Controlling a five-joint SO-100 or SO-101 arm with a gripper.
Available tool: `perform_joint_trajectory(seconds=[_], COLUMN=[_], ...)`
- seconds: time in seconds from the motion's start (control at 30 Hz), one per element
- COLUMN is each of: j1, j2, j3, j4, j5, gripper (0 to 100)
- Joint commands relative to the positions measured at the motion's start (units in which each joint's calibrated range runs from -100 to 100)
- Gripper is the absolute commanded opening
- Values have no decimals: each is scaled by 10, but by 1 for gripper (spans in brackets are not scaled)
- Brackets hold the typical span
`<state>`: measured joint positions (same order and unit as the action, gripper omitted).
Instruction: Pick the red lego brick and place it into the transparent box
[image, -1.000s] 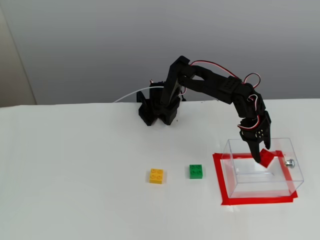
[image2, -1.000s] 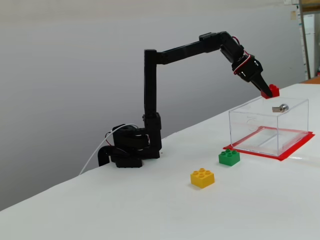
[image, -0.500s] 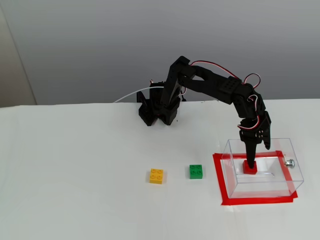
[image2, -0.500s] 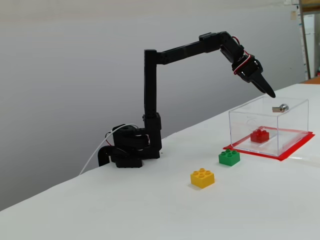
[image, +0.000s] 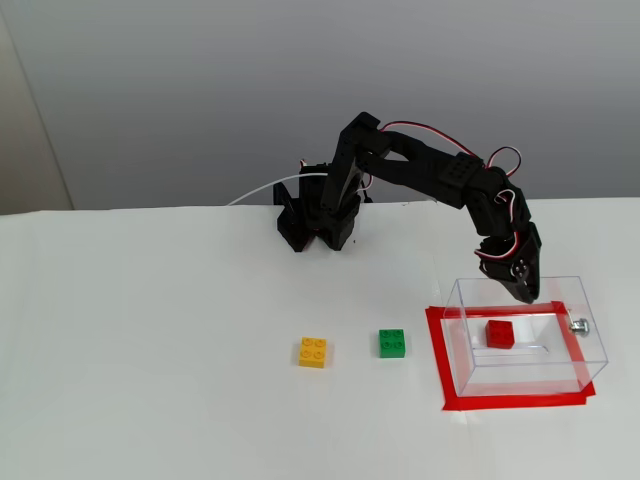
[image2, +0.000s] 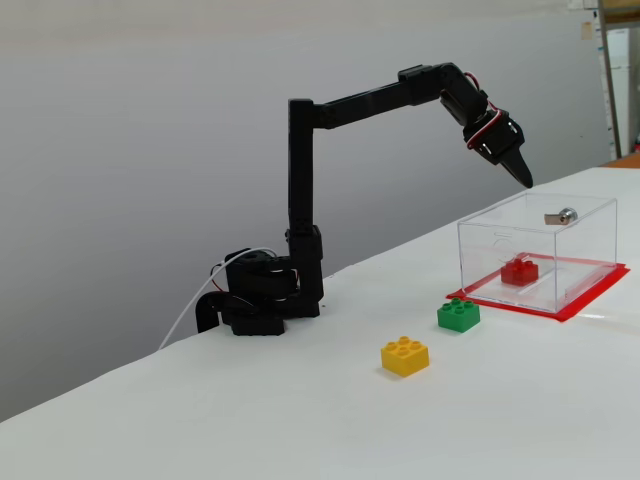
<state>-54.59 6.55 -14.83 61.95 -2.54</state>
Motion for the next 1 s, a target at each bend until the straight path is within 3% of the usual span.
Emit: perform_joint_trajectory(seconds=[0.0, 0.2, 0.63, 0.97], j1=[18, 68, 282, 446], j2=[-17, -91, -279, -371], j3=[-25, -16, -15, -14], j4=[9, 12, 95, 97], j5=[-2, 1, -1, 2], gripper=[1, 1, 1, 1])
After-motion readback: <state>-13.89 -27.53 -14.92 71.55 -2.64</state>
